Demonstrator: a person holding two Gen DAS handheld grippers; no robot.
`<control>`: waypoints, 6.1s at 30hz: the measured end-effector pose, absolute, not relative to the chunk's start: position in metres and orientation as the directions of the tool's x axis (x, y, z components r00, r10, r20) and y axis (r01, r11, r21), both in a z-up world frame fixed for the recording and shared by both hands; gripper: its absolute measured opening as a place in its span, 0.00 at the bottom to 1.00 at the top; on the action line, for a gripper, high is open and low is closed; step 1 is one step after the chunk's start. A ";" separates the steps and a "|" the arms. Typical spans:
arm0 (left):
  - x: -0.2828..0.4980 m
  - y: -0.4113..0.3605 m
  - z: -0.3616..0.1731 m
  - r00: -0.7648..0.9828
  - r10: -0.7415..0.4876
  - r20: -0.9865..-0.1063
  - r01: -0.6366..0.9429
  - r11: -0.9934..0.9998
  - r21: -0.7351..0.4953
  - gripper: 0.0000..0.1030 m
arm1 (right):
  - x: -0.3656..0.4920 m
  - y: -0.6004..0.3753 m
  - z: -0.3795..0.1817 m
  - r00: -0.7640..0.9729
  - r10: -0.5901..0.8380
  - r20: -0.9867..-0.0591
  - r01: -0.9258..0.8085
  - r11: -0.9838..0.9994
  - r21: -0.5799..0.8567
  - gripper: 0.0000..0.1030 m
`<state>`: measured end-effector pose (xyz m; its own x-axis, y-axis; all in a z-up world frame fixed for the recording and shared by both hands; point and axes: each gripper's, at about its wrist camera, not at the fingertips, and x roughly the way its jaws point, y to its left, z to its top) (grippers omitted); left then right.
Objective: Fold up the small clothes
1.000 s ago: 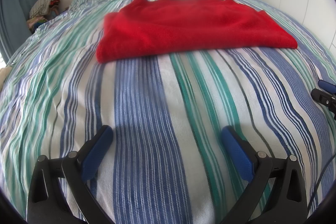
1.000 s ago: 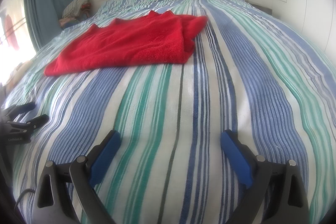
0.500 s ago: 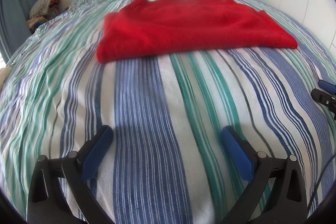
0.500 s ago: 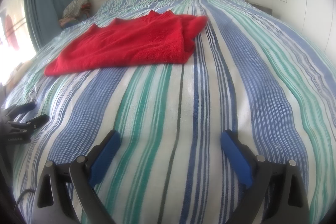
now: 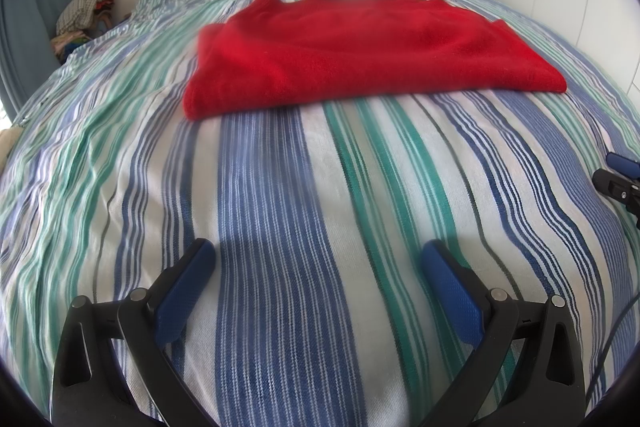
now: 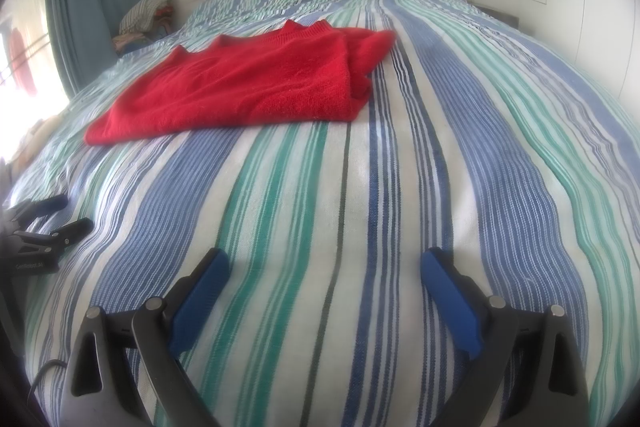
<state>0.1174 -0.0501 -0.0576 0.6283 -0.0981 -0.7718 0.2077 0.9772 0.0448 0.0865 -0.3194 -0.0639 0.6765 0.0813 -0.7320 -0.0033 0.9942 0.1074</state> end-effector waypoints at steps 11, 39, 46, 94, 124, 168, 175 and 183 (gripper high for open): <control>0.117 -0.050 -0.058 0.628 -0.098 -0.772 0.208 0.977 0.045 1.00 | 0.087 -0.319 -0.064 0.676 0.082 -0.732 -0.003 0.994 0.108 0.93; 0.117 -0.050 -0.057 0.628 -0.098 -0.772 0.208 0.977 0.045 1.00 | 0.086 -0.320 -0.064 0.676 0.083 -0.732 -0.004 0.994 0.109 0.94; 0.117 -0.050 -0.057 0.628 -0.098 -0.772 0.207 0.977 0.045 1.00 | 0.086 -0.320 -0.064 0.676 0.083 -0.732 -0.005 0.994 0.109 0.94; 0.107 0.030 -0.011 0.661 -0.158 -0.734 0.202 0.979 -0.028 0.99 | 0.278 -0.372 -0.059 0.637 0.296 -0.712 0.177 0.843 0.508 0.84; 0.114 0.145 0.008 0.677 -0.114 -0.727 -0.066 0.975 -0.214 0.99 | 0.361 -0.076 -0.027 0.383 0.773 -0.507 -0.195 0.604 0.773 0.45; 0.107 0.114 -0.001 0.687 -0.035 -0.726 -0.017 0.998 -0.064 0.99 | 0.208 -0.107 -0.012 0.552 0.420 -0.720 -0.502 0.857 0.115 0.19; 0.110 0.093 -0.008 0.662 -0.108 -0.742 0.057 0.994 -0.094 0.99 | 0.219 -0.145 -0.066 0.454 0.382 -0.805 -0.400 0.895 0.199 0.20; 0.198 0.084 0.024 0.555 -0.480 -0.679 0.188 0.868 -0.460 0.99 | 0.200 -0.186 -0.031 0.491 0.472 -0.732 -0.374 0.873 0.311 0.75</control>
